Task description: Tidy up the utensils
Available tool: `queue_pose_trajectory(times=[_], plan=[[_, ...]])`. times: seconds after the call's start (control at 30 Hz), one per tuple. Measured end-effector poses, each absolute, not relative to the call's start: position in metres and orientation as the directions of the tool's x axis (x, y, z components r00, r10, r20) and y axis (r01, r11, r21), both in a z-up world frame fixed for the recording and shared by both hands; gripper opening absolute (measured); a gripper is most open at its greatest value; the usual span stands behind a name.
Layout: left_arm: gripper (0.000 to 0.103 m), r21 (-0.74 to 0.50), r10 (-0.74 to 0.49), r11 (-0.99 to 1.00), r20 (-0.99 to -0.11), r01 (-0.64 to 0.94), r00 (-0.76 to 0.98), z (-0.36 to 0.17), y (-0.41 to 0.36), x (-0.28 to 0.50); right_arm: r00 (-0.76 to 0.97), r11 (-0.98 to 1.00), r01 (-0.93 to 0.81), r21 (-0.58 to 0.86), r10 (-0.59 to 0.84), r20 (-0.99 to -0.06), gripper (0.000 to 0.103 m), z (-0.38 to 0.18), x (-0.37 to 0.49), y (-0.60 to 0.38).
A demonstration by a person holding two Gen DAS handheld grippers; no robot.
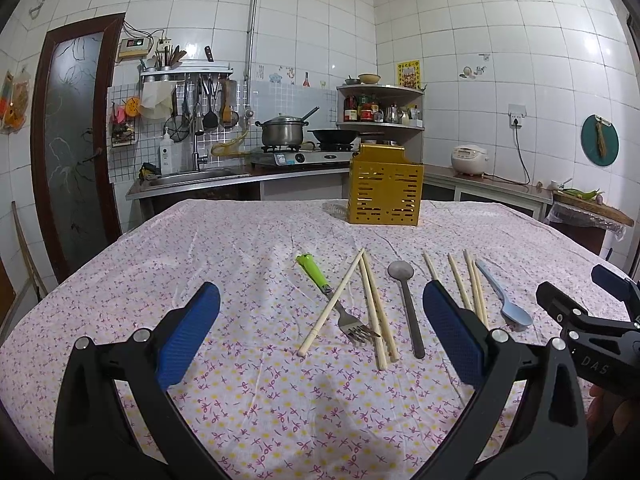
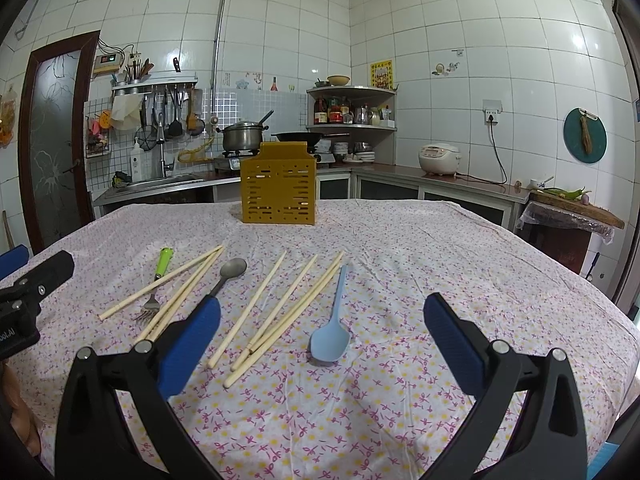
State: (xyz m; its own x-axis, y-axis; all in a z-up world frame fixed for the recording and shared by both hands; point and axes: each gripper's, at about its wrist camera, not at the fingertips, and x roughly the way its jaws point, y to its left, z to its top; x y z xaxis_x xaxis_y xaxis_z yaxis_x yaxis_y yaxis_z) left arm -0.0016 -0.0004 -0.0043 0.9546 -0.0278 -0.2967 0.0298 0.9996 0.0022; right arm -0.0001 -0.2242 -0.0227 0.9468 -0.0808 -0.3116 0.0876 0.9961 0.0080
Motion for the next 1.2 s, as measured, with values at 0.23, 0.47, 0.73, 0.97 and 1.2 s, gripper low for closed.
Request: queue_pose_trajectory(times=[0.23,0.47,0.73,0.97,1.2], plan=[[0.098,-0.001,-0.033,0.999,-0.295,0.034,0.955,-0.0056,0.0008,-0.0014,0.946,0.996,0.088,0.008,-0.081,-0.314,0.099,-0.0227,0.0009,-0.2244],[0.098,-0.002,-0.036,0.999,-0.297,0.037,0.954,-0.0059,0.0001,-0.0011,0.945,0.996,0.088,0.015,-0.079,-0.316,0.099,-0.0243,0.0021,-0.2239],[0.098,-0.003,-0.038,0.999,-0.303,0.039,0.952,-0.0066,0.0002,-0.0004,0.944,0.996,0.09,0.017,-0.08,-0.321,0.099,-0.0258,0.0048,-0.2246],[0.098,-0.005,-0.039,0.999,-0.303,0.04,0.952,-0.0066,0.0022,-0.0002,0.943,0.996,0.093,0.017,-0.082,-0.321,0.099,-0.0265,0.0054,-0.225],[0.098,-0.006,-0.038,0.999,-0.307,0.038,0.951,-0.0076,0.0015,0.0009,0.942,0.995,0.097,0.017,-0.086,-0.325,0.099,-0.028,0.0055,-0.2253]])
